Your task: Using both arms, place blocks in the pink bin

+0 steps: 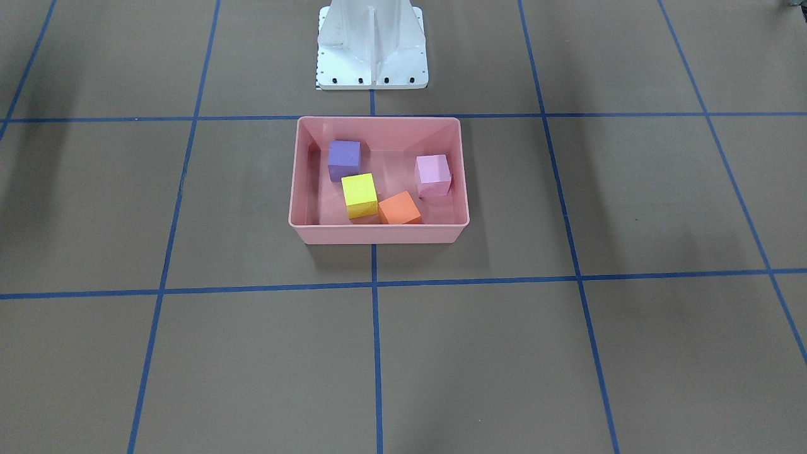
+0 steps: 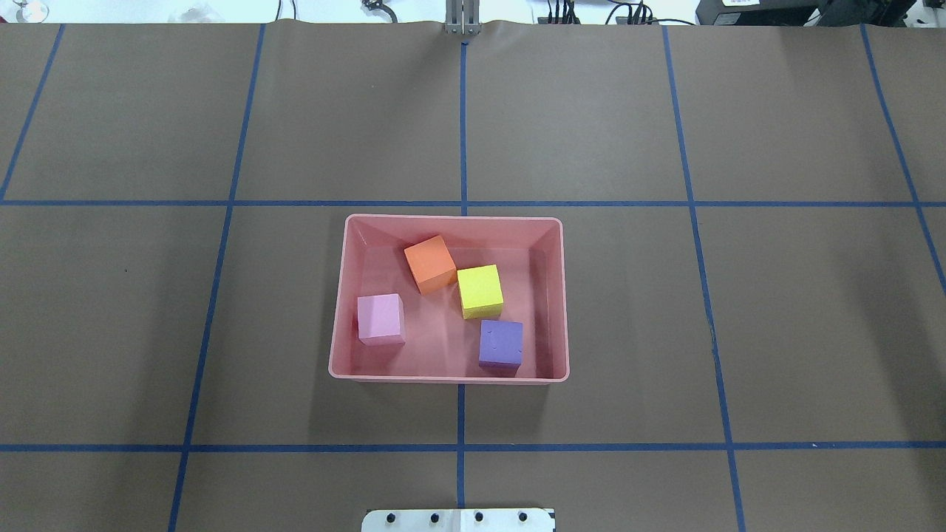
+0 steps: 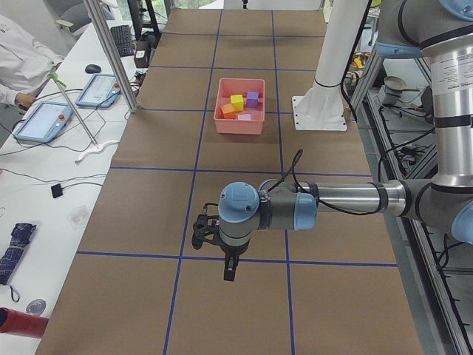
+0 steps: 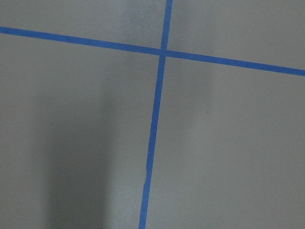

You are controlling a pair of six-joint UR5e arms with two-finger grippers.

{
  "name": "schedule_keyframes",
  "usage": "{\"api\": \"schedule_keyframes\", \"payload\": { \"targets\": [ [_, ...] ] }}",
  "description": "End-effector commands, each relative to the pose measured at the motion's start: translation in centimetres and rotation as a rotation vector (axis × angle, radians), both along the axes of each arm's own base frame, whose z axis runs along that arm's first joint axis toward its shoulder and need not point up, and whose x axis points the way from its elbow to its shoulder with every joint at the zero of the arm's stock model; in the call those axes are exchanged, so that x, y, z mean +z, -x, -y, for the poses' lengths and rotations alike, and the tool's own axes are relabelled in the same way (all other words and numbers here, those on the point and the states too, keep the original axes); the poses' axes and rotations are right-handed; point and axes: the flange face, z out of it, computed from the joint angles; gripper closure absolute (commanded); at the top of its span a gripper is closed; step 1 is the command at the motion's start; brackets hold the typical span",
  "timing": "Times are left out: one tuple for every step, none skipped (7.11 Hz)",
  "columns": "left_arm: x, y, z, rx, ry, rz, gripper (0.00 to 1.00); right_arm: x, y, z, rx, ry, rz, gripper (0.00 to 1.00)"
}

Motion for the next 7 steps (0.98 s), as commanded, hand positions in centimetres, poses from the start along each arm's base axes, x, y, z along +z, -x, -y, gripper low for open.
{"api": "schedule_keyframes", "payload": {
  "targets": [
    [-0.1, 0.1, 0.0, -0.001, -0.002, 0.000, 0.00, 0.1, 0.0, -0.1, -0.001, -0.002, 0.002, 0.00],
    [-0.1, 0.1, 0.0, -0.001, -0.002, 0.000, 0.00, 0.1, 0.0, -0.1, 0.000, 0.001, 0.005, 0.00],
    [0.0, 0.1, 0.0, -0.001, 0.000, 0.000, 0.00, 0.2, 0.0, 0.1, 0.007, 0.008, 0.004, 0.00],
    [0.0, 0.1, 0.0, -0.001, 0.001, 0.000, 0.00, 0.2, 0.0, 0.2, 0.006, 0.008, 0.005, 0.00],
    [0.1, 0.1, 0.0, -0.001, 0.003, 0.000, 0.00, 0.2, 0.1, 0.0, 0.002, 0.008, 0.014, 0.00],
    [0.1, 0.0, 0.0, 0.000, 0.003, 0.000, 0.00, 0.8, 0.2, -0.2, 0.005, 0.035, 0.034, 0.00],
    [0.1, 0.0, 0.0, 0.000, 0.003, 0.000, 0.00, 2.1, 0.2, -0.5, 0.005, 0.060, 0.036, 0.00]
  ]
}}
